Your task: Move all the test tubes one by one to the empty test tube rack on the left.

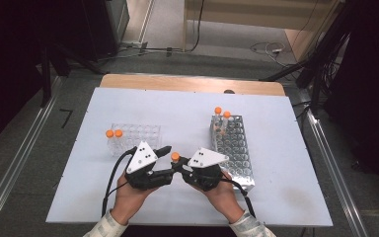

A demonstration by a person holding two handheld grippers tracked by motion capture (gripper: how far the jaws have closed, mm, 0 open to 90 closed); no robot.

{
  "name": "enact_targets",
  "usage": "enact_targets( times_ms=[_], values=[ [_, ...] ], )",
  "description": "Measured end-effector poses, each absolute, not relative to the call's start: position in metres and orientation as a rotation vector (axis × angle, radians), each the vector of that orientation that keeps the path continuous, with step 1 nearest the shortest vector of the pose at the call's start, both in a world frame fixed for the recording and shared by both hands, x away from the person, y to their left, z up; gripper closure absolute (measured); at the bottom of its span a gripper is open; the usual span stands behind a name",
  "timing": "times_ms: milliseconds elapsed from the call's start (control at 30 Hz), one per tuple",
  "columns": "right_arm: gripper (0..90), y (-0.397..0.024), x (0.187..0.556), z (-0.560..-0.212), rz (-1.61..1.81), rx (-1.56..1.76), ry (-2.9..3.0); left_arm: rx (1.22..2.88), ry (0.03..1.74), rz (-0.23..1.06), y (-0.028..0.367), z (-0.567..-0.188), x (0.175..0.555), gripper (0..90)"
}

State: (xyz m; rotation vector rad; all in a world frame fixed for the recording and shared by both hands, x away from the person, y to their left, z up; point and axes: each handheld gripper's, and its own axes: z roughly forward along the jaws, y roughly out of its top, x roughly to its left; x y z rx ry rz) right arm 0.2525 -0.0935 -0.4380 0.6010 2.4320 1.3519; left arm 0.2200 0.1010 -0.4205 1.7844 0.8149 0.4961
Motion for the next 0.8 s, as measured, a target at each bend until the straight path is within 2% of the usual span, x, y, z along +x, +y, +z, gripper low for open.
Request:
enact_targets(
  times_ms=[100, 300, 700, 800],
  values=[
    [72.5, -0.0935, 0.2524, -0.4378, 1.355, 0.602, 2.433, 1.785, 0.798, 0.503, 0.1008, -0.4210, 0.2188, 54.8],
    [72.4, -0.0933, 0.2521, -0.4378, 1.356, 0.602, 2.437, 1.790, 0.787, 0.499, 0.0998, -0.4223, 0.2183, 66.9],
    [71.2, -0.0935, 0.2517, -0.4368, 1.366, 0.603, 2.438, 1.782, 0.785, 0.488, 0.1025, -0.4213, 0.2189, 69.6],
    [55.9, -0.0939, 0.2521, -0.4362, 1.377, 0.607, 2.434, 1.785, 0.783, 0.478, 0.1022, -0.4217, 0.2192, 69.8]
  ],
)
